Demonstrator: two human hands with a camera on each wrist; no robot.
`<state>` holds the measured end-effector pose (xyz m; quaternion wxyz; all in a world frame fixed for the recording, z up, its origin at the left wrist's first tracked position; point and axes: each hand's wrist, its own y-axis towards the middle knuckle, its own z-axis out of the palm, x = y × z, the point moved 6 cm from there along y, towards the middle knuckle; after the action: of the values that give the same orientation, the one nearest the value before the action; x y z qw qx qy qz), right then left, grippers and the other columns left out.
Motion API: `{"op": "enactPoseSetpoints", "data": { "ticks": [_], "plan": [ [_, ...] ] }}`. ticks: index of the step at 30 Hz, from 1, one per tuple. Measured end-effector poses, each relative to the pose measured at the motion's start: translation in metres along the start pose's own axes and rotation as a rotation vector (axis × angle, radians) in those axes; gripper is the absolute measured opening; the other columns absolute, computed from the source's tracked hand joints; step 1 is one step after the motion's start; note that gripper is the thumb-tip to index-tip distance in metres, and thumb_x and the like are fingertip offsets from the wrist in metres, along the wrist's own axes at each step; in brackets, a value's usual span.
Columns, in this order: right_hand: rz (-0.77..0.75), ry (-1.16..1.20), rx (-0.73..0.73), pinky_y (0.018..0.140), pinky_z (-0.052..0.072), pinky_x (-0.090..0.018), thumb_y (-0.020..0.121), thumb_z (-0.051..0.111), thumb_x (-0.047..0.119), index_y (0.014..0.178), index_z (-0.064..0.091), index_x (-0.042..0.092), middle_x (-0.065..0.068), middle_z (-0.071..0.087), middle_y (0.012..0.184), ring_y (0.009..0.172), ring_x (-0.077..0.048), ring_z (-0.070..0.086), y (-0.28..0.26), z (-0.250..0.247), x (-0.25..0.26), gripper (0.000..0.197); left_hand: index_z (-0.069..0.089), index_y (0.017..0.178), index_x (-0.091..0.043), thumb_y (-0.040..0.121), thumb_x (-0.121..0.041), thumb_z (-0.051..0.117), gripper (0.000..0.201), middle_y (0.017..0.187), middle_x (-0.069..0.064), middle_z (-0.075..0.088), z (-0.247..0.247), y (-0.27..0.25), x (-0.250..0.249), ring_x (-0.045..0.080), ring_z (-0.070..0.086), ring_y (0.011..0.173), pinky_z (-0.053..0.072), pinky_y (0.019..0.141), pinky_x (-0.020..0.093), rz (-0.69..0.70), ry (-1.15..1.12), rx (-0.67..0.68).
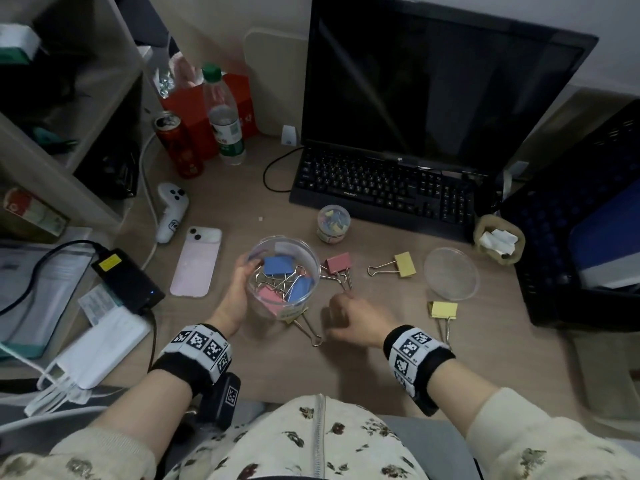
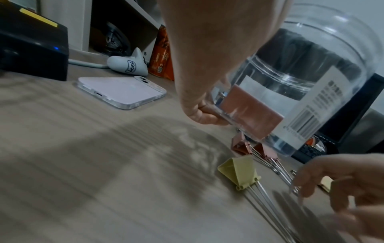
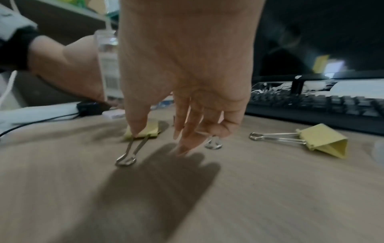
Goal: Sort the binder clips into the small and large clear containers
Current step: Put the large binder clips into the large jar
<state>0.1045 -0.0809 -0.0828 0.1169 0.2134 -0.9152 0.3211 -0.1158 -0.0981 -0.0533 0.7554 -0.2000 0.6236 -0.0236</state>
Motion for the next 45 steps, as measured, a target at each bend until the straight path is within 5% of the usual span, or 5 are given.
{"op": "enactPoseSetpoints", "data": {
  "ticks": [9, 24, 35, 40, 45],
  "plan": [
    [-0.063, -0.045, -0.046, 0.079, 0.045, -0.036, 0.081, 0.063, 0.029, 0.114, 0.052, 0.014, -0.007, 0.05, 0.118, 0.103, -0.033, 0.057, 0.008, 0.026, 0.026, 0.038, 0.045, 0.137, -0.003, 0.085, -0.037, 0.041, 0.063, 0.131, 0.006, 0.057, 0.002, -0.008, -0.002, 0.01, 0.057, 0.106, 0.03, 0.099, 0.068, -0.053, 0.008, 0.012],
    [0.146, 0.095, -0.037, 0.077, 0.053, -0.033, 0.089, 0.064, 0.029, 0.098, 0.068, 0.019, -0.007, 0.071, 0.097, 0.089, -0.026, 0.065, -0.006, 0.0, -0.036, 0.015, 0.046, 0.134, -0.007, 0.081, -0.037, 0.039, 0.061, 0.127, 0.008, 0.056, 0.026, -0.006, 0.005, 0.065, 0.033, 0.119, 0.029, 0.103, 0.067, -0.056, -0.027, 0.061],
    [0.233, 0.301, -0.5, 0.067, 0.05, -0.035, 0.096, 0.054, 0.031, 0.08, 0.068, 0.016, -0.002, 0.067, 0.074, 0.07, -0.021, 0.06, -0.046, -0.05, -0.085, 0.026, 0.054, 0.128, -0.013, 0.071, -0.051, 0.054, 0.069, 0.13, 0.011, 0.06, 0.045, 0.008, 0.025, 0.031, 0.054, 0.124, 0.037, 0.109, 0.058, -0.07, -0.068, 0.105],
    [-0.088, 0.375, -1.048, 0.061, 0.042, -0.02, 0.09, 0.067, 0.016, 0.082, 0.071, 0.009, 0.001, 0.066, 0.07, 0.063, -0.008, 0.055, -0.08, -0.107, -0.068, 0.011, 0.054, 0.124, -0.008, 0.066, -0.05, 0.057, 0.071, 0.12, 0.01, 0.062, 0.058, 0.01, 0.029, 0.02, 0.059, 0.111, 0.04, 0.106, 0.052, -0.062, -0.055, 0.141],
    [-0.524, 0.139, -1.014, 0.055, 0.047, -0.026, 0.087, 0.07, 0.017, 0.079, 0.073, 0.007, -0.001, 0.064, 0.067, 0.059, -0.015, 0.056, -0.079, -0.116, -0.014, 0.013, 0.054, 0.124, -0.002, 0.069, -0.05, 0.054, 0.073, 0.125, 0.017, 0.061, 0.074, 0.006, 0.024, 0.029, 0.055, 0.119, 0.045, 0.102, 0.049, -0.069, 0.006, 0.205]
  ]
}}
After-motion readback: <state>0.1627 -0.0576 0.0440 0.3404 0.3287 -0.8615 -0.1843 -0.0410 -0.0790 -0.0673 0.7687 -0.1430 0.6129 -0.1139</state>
